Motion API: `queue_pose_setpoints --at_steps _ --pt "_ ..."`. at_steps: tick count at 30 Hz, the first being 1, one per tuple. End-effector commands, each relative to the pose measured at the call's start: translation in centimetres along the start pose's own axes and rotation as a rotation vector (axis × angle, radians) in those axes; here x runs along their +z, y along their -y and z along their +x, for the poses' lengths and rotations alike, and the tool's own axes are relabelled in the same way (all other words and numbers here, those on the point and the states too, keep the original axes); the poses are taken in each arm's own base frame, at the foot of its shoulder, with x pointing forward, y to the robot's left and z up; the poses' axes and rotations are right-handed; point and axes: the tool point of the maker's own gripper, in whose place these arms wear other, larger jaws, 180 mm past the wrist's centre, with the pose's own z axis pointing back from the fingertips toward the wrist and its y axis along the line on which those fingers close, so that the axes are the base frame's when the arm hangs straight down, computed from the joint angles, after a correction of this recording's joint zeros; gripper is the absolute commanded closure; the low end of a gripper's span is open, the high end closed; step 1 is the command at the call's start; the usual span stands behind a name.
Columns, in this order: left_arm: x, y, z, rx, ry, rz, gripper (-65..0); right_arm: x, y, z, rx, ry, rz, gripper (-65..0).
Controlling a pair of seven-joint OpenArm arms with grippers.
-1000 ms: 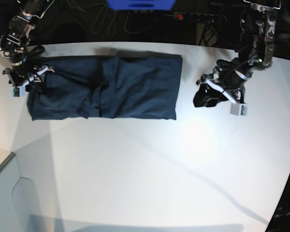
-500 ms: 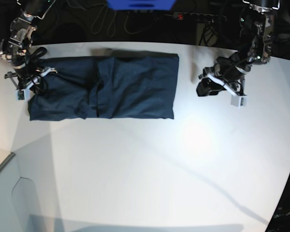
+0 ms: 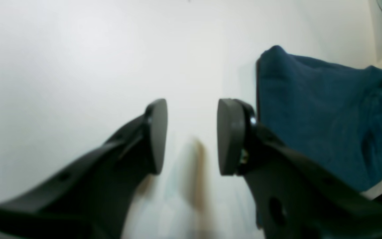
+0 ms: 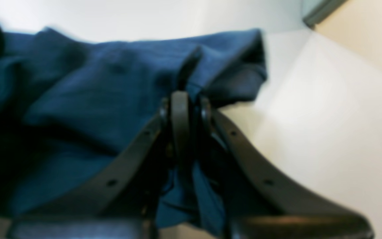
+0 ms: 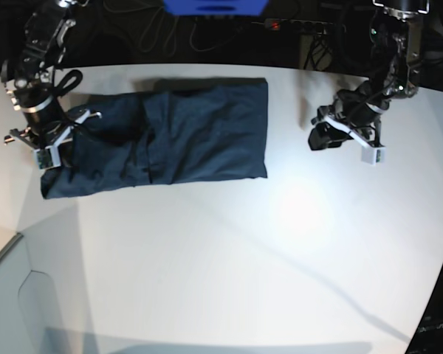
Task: Layout the t-shirt on the table in an organized manner, then fold the t-shirt properly
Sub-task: 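Lift the band end with the right gripper and fold it over the stack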
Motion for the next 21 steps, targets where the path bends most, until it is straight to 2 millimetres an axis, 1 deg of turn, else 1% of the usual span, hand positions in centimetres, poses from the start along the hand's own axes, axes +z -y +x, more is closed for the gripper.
queue_pose_setpoints --at_steps 1,4,7,10,12,15,18,21 --pt "0.2 0.3 1.4 -0.011 0.041 -0.018 -24.1 0.4 -0.6 2.6 0.014 0.084 0.01 0.0" --pt "0.2 0.3 1.4 -0.011 0.039 -0.018 -24.1 1.6 -4.1 4.5 0.05 0.131 0.079 0.0" --pt "0.2 0.2 1.2 -0.01 0.035 -0.017 -24.1 2.7 -8.3 6.4 0.088 0.184 0.183 0.0" --pt "0.3 0.2 1.1 -0.009 0.031 -0.016 -24.1 3.5 -12.1 7.5 0.108 0.216 0.282 0.0" --pt "0.3 0.2 1.1 -0.009 0.031 -0.016 -24.1 3.7 -13.8 8.0 0.112 0.232 0.328 0.0" --pt "0.3 0.2 0.9 -0.008 0.026 -0.015 -24.1 3.9 -15.8 8.3 0.138 0.237 0.378 0.0" --pt "0.3 0.2 0.9 -0.008 0.026 -0.015 -24.1 4.2 -18.9 8.3 0.21 0.236 0.45 0.0" --pt "0.3 0.1 0.8 -0.007 0.025 -0.013 -24.1 4.8 -21.1 9.0 0.229 0.261 0.507 0.0"
